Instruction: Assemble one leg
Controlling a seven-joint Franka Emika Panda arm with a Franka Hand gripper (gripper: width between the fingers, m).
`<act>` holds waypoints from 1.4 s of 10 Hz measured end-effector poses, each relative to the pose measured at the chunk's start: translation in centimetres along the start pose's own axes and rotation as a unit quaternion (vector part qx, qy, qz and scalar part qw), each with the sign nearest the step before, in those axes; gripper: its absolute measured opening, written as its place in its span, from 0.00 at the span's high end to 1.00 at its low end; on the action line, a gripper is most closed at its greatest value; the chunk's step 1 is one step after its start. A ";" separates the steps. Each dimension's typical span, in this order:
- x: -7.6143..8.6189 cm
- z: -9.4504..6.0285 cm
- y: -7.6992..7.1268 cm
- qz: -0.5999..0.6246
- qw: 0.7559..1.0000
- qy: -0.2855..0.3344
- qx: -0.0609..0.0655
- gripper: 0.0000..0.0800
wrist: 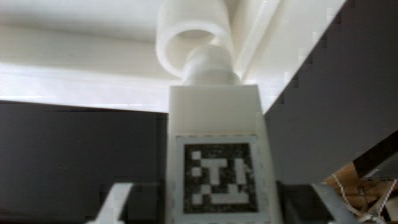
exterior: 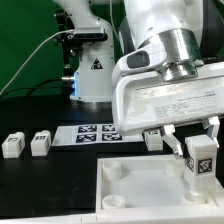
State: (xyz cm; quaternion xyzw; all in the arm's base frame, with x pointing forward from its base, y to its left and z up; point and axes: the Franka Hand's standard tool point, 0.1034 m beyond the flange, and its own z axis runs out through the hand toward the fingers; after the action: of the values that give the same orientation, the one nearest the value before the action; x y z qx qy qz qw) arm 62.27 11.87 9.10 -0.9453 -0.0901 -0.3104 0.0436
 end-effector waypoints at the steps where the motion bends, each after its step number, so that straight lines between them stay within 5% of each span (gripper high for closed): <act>1: 0.0 0.0 0.0 0.000 1.000 0.000 0.000 0.63; 9: -0.7 0.1 0.8 0.002 1.000 -0.010 -0.003 0.63; 14: -1.5 1.0 0.1 0.001 1.000 -0.009 -0.001 0.63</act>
Offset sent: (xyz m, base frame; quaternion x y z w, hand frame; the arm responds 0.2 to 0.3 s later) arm -0.0122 0.0022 -0.0065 0.0162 -0.0341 0.0168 0.9991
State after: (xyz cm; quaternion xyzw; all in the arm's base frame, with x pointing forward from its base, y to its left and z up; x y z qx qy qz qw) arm 61.62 11.72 7.41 -0.9481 -0.0895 -0.3023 0.0419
